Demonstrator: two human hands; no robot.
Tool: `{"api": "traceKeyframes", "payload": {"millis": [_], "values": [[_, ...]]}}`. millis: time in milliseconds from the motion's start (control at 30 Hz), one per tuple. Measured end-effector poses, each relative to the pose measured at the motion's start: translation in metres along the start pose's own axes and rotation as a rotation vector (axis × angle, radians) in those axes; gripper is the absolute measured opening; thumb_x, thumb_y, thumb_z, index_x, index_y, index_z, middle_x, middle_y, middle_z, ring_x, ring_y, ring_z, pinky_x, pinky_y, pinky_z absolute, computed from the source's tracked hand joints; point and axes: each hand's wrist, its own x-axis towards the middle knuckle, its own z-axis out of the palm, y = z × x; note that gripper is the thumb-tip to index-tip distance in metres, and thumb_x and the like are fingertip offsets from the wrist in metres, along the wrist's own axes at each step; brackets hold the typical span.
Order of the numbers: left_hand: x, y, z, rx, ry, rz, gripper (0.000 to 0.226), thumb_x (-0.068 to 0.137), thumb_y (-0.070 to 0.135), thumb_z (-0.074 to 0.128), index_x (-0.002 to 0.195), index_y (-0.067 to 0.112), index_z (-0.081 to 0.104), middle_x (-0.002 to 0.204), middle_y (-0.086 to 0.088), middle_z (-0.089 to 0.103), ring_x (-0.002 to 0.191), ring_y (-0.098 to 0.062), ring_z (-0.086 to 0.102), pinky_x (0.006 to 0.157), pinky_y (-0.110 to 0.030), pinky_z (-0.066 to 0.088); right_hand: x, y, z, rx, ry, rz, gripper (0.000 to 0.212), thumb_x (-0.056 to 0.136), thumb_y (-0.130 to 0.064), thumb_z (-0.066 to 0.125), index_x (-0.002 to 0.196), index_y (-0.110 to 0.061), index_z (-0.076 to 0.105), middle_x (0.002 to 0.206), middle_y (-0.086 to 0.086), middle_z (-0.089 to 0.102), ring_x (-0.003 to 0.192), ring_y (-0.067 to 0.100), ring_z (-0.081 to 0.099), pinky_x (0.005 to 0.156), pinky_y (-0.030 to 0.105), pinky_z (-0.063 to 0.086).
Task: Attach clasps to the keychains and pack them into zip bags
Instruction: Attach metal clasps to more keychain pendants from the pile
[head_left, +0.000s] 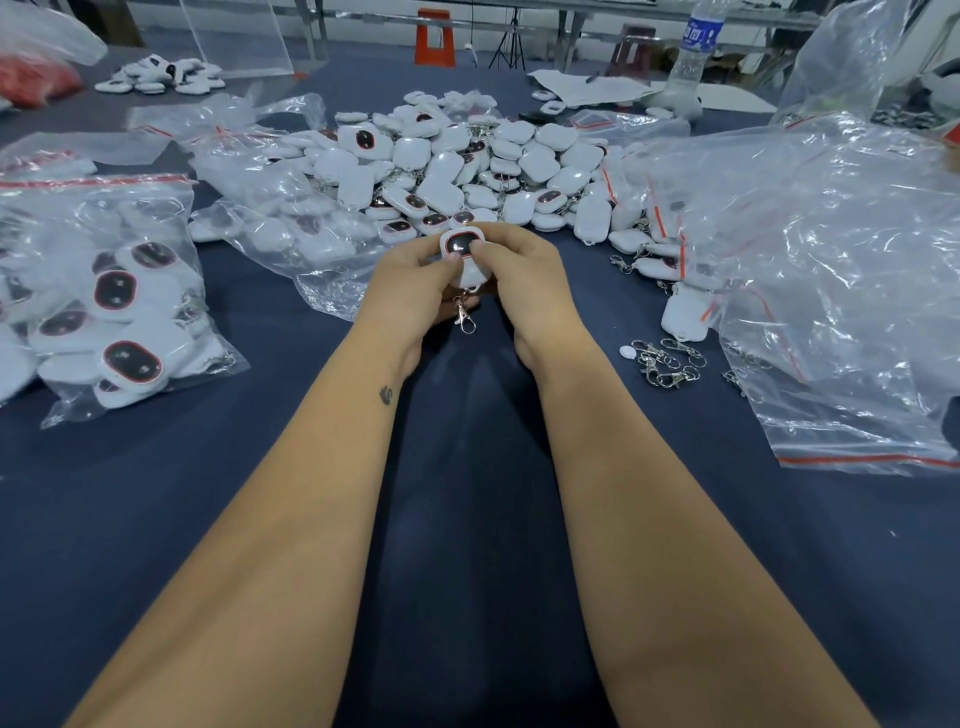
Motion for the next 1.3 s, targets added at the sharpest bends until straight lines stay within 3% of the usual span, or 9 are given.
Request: {"api": "traceKeyframes", "payload": {"millis": [100, 267, 433, 733, 800, 900, 1033, 1167, 1300], "values": [[-0.001, 0.0008, -0.0009, -0.008, -0.002, -0.004, 0.032, 0.1, 0.001, 0.045, 0.126, 0.01, 0.062, 0.108, -0.014, 0.067, 0.091, -0.02, 0.067, 0.089, -0.035, 0.058, -0.0001, 0.0, 0.0003, -0.009, -0.003, -0.019, 0.026, 0.089, 0.001, 0.051, 0.102, -0.009, 0.071, 0.096, 0.009, 0.071, 0.09, 0.017, 0.064, 0.094, 0.037, 0.052], [-0.0019, 0.0014, -0.0008, -0.042, 0.017, -0.002, 0.034, 0.098, 0.0, 0.048, 0.124, 0.015, 0.063, 0.109, -0.01, 0.069, 0.088, -0.016, 0.066, 0.082, -0.027, 0.057, -0.0015, 0.0007, -0.0004, 0.03, -0.036, -0.062, 0.024, 0.088, 0.004, 0.055, 0.098, -0.012, 0.069, 0.082, 0.0, 0.072, 0.075, 0.009, 0.067, 0.074, 0.022, 0.053], [-0.0022, 0.0009, 0.0, -0.002, 0.021, 0.006, 0.025, 0.096, 0.004, 0.05, 0.105, 0.017, 0.07, 0.082, 0.001, 0.071, 0.069, -0.005, 0.067, 0.067, -0.018, 0.056, -0.0016, 0.0007, -0.0005, 0.013, -0.038, -0.034, 0.022, 0.09, 0.004, 0.055, 0.097, -0.014, 0.065, 0.086, 0.001, 0.072, 0.08, 0.014, 0.066, 0.08, 0.028, 0.054], [-0.0017, 0.0, 0.0012, 0.007, 0.02, 0.026, 0.024, 0.096, 0.007, 0.053, 0.097, 0.023, 0.071, 0.078, 0.006, 0.072, 0.066, -0.002, 0.067, 0.069, -0.019, 0.057, -0.0003, 0.0004, -0.0004, 0.016, -0.017, -0.008, 0.02, 0.089, 0.004, 0.054, 0.099, -0.011, 0.065, 0.082, 0.002, 0.07, 0.082, 0.018, 0.065, 0.086, 0.035, 0.053], [-0.0005, -0.0008, 0.0019, 0.023, 0.029, 0.017, 0.022, 0.097, 0.009, 0.052, 0.104, 0.02, 0.07, 0.084, 0.003, 0.073, 0.069, -0.003, 0.068, 0.068, -0.018, 0.057, -0.0006, 0.001, 0.0008, -0.001, -0.02, -0.015, 0.02, 0.089, 0.002, 0.053, 0.1, -0.01, 0.065, 0.082, 0.001, 0.069, 0.082, 0.018, 0.066, 0.086, 0.036, 0.054], [0.0022, -0.0037, 0.0026, 0.062, 0.078, 0.0, 0.022, 0.099, 0.013, 0.052, 0.118, 0.015, 0.062, 0.102, -0.004, 0.071, 0.082, -0.011, 0.068, 0.078, -0.026, 0.058, -0.0013, 0.0022, 0.0035, -0.079, -0.007, -0.034, 0.022, 0.088, -0.001, 0.053, 0.101, -0.013, 0.065, 0.088, 0.003, 0.071, 0.094, 0.025, 0.069, 0.094, 0.044, 0.053], [0.0027, -0.0044, 0.0031, 0.062, 0.087, 0.012, 0.014, 0.1, 0.012, 0.05, 0.109, 0.02, 0.058, 0.106, -0.006, 0.067, 0.086, -0.015, 0.066, 0.087, -0.036, 0.057, -0.0034, 0.0014, 0.0041, -0.088, -0.022, -0.053, 0.022, 0.086, 0.0, 0.053, 0.094, -0.017, 0.065, 0.08, -0.004, 0.071, 0.089, 0.022, 0.068, 0.094, 0.045, 0.053], [0.0033, -0.0029, 0.0023, 0.111, 0.101, 0.016, 0.015, 0.098, 0.012, 0.05, 0.099, 0.026, 0.057, 0.105, -0.006, 0.069, 0.088, -0.018, 0.067, 0.093, -0.045, 0.056, -0.0031, 0.001, 0.0033, -0.06, -0.051, -0.055, 0.023, 0.087, 0.003, 0.052, 0.098, -0.011, 0.066, 0.085, 0.006, 0.072, 0.083, 0.018, 0.068, 0.084, 0.038, 0.056], [0.0023, -0.002, 0.0039, 0.109, 0.114, 0.029, 0.015, 0.096, 0.011, 0.048, 0.095, 0.024, 0.056, 0.089, -0.002, 0.068, 0.065, -0.012, 0.067, 0.081, -0.046, 0.06, -0.0042, -0.0008, 0.0042, -0.008, -0.063, -0.031, 0.022, 0.087, 0.003, 0.051, 0.099, -0.006, 0.067, 0.088, 0.016, 0.071, 0.071, 0.016, 0.065, 0.056, 0.025, 0.049]]}}
